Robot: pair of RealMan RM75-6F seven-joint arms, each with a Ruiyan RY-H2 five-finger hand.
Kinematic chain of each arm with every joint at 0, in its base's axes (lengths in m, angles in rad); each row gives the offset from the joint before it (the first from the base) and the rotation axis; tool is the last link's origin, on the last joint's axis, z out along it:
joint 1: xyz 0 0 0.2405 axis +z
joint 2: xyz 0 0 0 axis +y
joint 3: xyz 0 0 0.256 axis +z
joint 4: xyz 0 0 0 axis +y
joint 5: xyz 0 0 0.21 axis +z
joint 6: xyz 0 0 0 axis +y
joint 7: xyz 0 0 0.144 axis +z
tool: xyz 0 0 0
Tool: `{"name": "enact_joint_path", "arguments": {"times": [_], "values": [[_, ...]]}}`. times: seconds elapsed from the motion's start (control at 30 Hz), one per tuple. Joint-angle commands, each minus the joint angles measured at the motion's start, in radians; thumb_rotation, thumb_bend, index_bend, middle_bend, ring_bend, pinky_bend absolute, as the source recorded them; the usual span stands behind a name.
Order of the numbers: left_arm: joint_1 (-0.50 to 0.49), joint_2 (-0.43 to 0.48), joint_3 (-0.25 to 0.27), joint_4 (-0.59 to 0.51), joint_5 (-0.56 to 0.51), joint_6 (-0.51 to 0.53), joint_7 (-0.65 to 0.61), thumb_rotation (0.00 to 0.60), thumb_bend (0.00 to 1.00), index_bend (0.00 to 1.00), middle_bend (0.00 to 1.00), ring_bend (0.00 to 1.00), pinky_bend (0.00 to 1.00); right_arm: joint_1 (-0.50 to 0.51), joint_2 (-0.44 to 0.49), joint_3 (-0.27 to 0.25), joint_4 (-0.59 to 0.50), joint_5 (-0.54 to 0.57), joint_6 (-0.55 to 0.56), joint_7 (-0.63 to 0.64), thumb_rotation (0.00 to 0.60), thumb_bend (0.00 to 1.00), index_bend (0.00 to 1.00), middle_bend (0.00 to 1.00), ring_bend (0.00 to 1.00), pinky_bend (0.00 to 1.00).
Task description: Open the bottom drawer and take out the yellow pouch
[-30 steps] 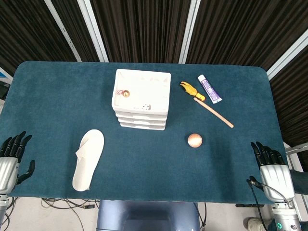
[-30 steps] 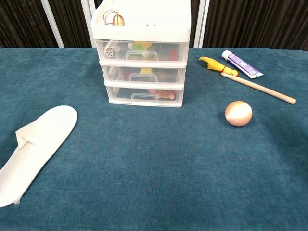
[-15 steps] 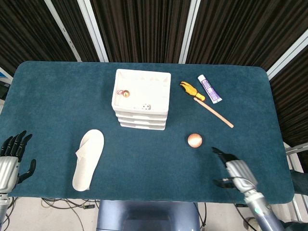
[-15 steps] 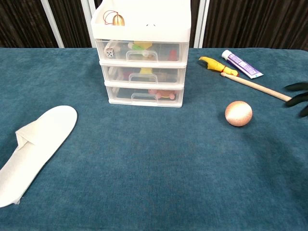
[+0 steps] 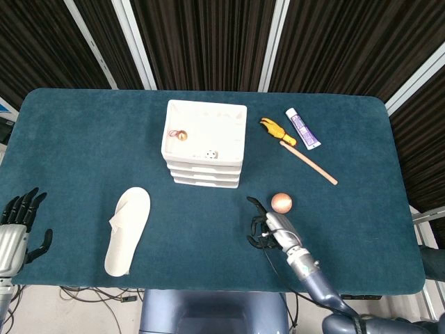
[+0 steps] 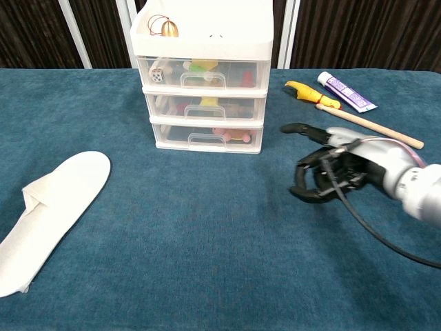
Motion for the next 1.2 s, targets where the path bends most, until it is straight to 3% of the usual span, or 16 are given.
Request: {"name": "enact_joint_path", "arguments": {"times": [0.03,0.53,0.93,1.2], "values": [[-0.002,0.0,0.002,-0.001,0.001,-0.004,0.001,0.6,0.47,0.05,0.0,0.0,0.0,0.038,-0.067,0.028,0.042,0.032,-0.014,-0.022,0.6,0.44,0.0,0.71,0.83,0.85],[-0.01,0.011,-0.009,-0.013,-0.034,-0.027,-0.014,0.6,0.47,0.05,0.0,0.0,0.0,0.177,-0.307,0.138,0.224,0.175,-0.057,-0.091,0.6,0.51,0.0,0.74,0.87,0.91],[-0.013,0.018,-0.007,-0.018,-0.043,-0.042,-0.023,0.6,0.47,0.05,0.0,0.0,0.0,0.261,-0.374,0.199,0.33,0.222,-0.105,-0.083,0.6,0.51,0.0,0.83,0.92,0.93],[-0.014,0.027,-0.008,-0.024,-0.056,-0.051,-0.03,0.6,0.47,0.05,0.0,0.0,0.0,0.297,-0.399,0.222,0.377,0.238,-0.125,-0.066,0.6,0.51,0.0,0.83,0.93,0.94]]}}
